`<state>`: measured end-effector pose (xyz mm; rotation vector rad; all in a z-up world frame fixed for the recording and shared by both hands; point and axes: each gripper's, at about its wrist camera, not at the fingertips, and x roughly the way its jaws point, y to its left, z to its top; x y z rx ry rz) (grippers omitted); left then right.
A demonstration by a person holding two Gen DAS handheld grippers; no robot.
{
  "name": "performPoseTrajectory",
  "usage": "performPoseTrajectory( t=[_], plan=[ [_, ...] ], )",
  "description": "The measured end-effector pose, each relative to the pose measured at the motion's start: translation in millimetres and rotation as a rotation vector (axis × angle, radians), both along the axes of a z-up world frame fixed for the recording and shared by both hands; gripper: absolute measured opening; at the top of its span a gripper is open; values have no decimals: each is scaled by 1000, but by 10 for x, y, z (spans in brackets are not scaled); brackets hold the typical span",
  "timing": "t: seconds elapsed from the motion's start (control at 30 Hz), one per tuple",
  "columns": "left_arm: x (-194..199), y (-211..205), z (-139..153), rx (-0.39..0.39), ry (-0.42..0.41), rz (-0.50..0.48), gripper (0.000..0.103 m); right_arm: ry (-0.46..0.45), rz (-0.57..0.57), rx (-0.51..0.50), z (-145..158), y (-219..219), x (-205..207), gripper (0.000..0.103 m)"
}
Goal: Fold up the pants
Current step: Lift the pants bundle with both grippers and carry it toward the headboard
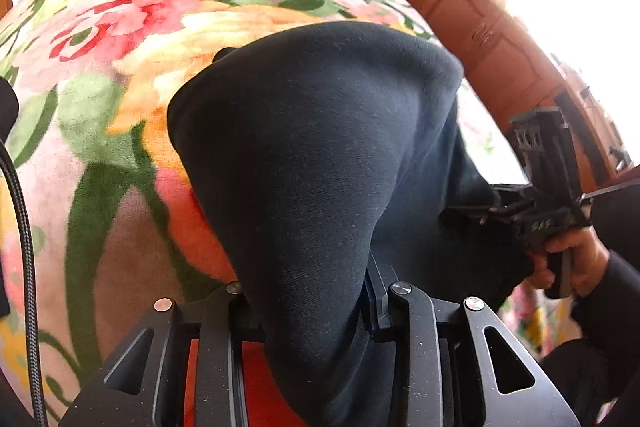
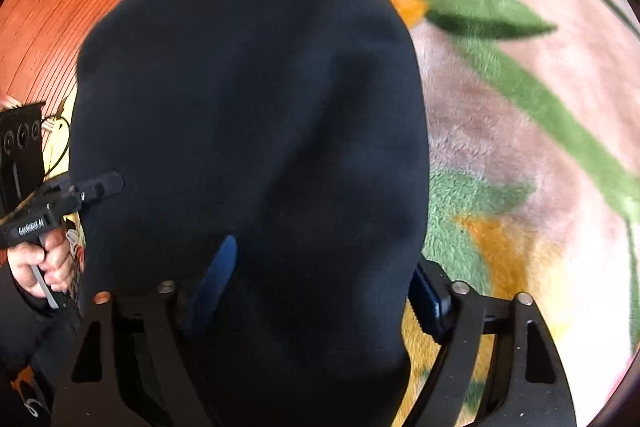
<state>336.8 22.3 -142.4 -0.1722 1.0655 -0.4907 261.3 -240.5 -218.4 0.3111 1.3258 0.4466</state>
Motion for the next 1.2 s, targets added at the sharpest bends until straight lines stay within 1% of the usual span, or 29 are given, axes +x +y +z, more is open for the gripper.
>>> performPoseTrajectory(
  t=[0.03, 0.07, 0.13, 0.17, 0.23, 0.27, 0.3, 0.33, 0.4, 0.47, 0.53, 0.6, 0.7, 0.77, 0.93, 1.07, 1.2],
  plan=[
    [3, -22, -34, 13, -3, -4, 36, 10, -8, 14, -45, 86, -40, 83],
    [15, -17, -72, 10, 3, -2, 37, 18, -18, 28, -82, 83, -37, 84],
    [30, 24, -116, -20, 20, 10, 37, 23, -22, 44, -114, 97, -45, 84],
    [36, 17, -111, -20, 17, 9, 37, 24, -24, 53, -115, 90, -50, 81],
    [-4, -27, -68, 3, -15, -6, 34, 1, -4, 94, -46, 110, -101, 58],
    [-37, -58, -20, 19, -35, -17, 34, -10, -9, 112, -7, 112, -143, 55],
    [-80, -83, 45, 31, -54, -22, 33, -21, -11, 114, 49, 123, -187, 49],
    [-114, -106, 117, 35, -67, -26, 33, -34, -11, 113, 102, 137, -221, 45],
    [-194, -124, 273, 53, -107, -34, 32, -63, -18, 109, 254, 133, -288, 41],
    [-287, -91, 439, 51, -141, -23, 32, -99, -19, 114, 432, 190, -397, 40],
    [-366, -4, 603, 33, -161, -3, 32, -136, -19, 113, 604, 256, -480, 40],
    [-469, 126, 760, 24, -197, 5, 32, -183, -31, 128, 839, 335, -544, 40],
    [-607, 294, 1029, 32, -249, 20, 32, -255, -36, 138, 1170, 470, -593, 40],
    [-672, 440, 1196, 43, -278, 34, 32, -287, -34, 140, 1337, 619, -600, 40],
    [-831, 985, 1542, 86, -352, 94, 32, -372, -22, 147, 1747, 1180, -556, 40],
    [-975, 1506, 1774, 123, -388, 144, 32, -413, 9, 166, 1970, 1681, -458, 40],
    [-1058, 2070, 1947, 168, -411, 189, 32, -435, 52, 191, 2144, 2328, -266, 40]
  ],
)
